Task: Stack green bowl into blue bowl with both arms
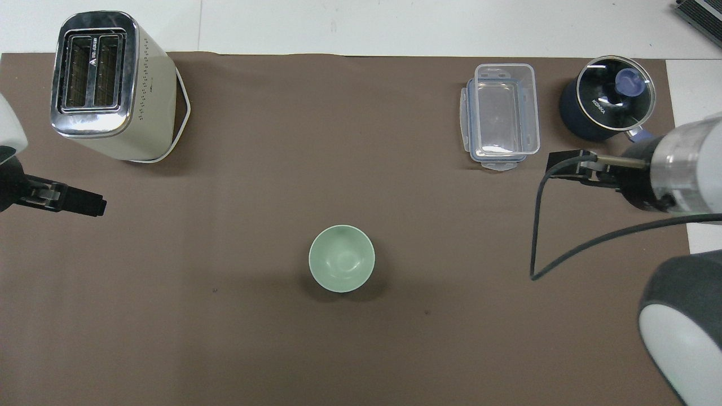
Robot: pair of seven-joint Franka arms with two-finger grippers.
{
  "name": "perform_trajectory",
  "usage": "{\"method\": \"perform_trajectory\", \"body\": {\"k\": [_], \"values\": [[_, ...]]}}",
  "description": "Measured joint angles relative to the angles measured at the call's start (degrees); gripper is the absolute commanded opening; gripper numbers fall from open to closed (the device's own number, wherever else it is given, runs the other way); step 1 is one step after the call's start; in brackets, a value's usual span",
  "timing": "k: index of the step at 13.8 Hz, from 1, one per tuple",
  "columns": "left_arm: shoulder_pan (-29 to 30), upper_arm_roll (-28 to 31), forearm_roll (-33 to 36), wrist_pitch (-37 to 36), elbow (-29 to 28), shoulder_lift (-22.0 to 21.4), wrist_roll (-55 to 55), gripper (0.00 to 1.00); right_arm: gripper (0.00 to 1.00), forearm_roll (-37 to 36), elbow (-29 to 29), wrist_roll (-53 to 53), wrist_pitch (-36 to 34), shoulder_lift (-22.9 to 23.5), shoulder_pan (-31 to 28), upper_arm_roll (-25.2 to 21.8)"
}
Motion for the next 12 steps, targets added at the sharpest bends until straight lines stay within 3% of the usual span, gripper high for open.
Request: {"method": "perform_trajectory", "body": {"k": [5, 9, 12], "values": [[0.00, 0.06, 0.00, 0.00, 0.00, -0.05, 0.00, 1.00, 1.00, 0.00, 5.70, -1.72, -8.59, -0.34, -2.93, -3.88], [0.00, 0.06, 0.00, 0.00, 0.00, -0.06, 0.00, 1.00, 1.00, 0.01, 5.90, -8.98, -11.81, -1.60, -3.21, -9.24], [0.00, 0.11, 0.00, 0.00, 0.00, -0.06, 0.00, 1.00, 1.00, 0.01, 5.33, -16.80, -12.24, -1.15, -3.55, -10.28]]}}
